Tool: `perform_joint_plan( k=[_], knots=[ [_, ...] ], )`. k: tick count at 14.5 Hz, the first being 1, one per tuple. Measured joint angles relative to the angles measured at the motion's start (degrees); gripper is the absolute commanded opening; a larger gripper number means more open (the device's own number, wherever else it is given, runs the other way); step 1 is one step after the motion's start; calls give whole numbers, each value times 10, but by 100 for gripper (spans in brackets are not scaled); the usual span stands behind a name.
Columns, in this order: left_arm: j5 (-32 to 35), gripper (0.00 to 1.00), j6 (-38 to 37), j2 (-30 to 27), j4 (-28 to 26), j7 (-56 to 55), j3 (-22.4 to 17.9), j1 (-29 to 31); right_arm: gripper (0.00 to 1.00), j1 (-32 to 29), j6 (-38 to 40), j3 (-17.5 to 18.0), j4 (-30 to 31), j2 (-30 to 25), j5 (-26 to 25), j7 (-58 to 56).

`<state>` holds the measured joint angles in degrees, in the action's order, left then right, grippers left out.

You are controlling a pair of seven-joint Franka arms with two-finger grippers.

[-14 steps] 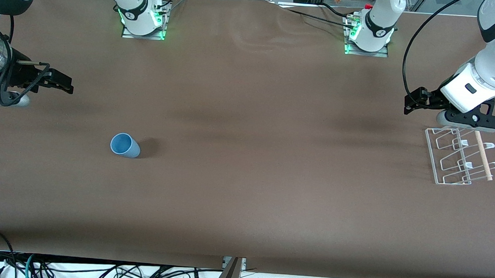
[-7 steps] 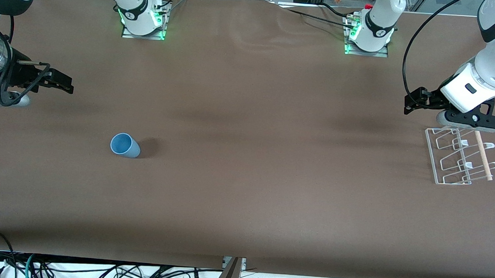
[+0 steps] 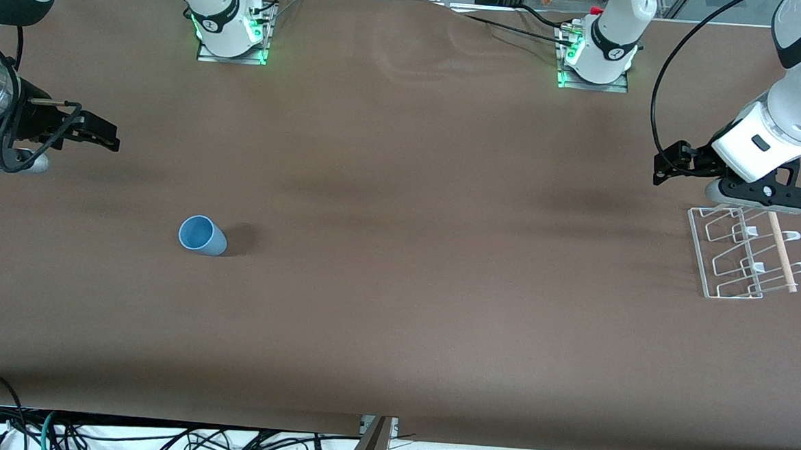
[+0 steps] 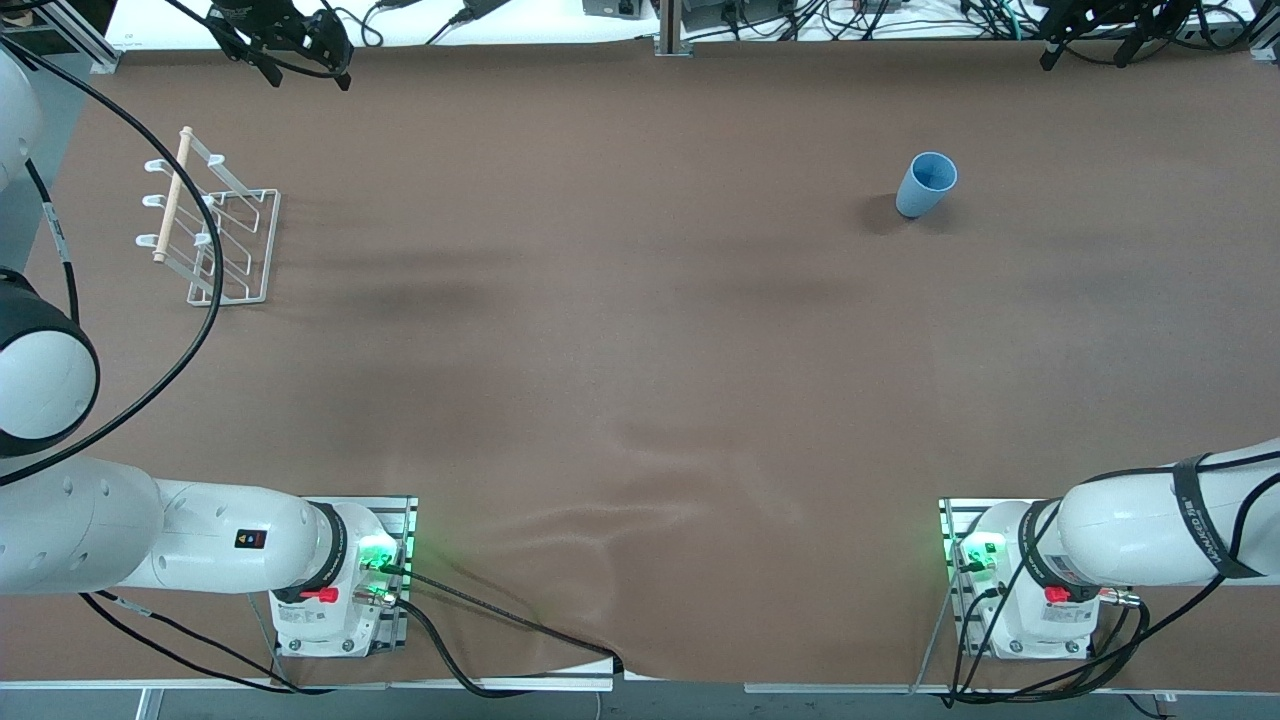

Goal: Transfer cup to left arm and place on rack

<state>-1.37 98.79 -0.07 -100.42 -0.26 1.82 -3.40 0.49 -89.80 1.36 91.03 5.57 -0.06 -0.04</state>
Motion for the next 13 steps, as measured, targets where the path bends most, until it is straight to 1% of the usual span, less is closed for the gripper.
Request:
perform_joint_plan(
  k=[6,13],
  knots=[
    [0,100,-2,0,0,0,0,0,100,0,0,0,0,1,0,-49],
    [0,100,-3,0,0,0,0,0,100,0,4,-1,1,5,0,-52]
  ],
)
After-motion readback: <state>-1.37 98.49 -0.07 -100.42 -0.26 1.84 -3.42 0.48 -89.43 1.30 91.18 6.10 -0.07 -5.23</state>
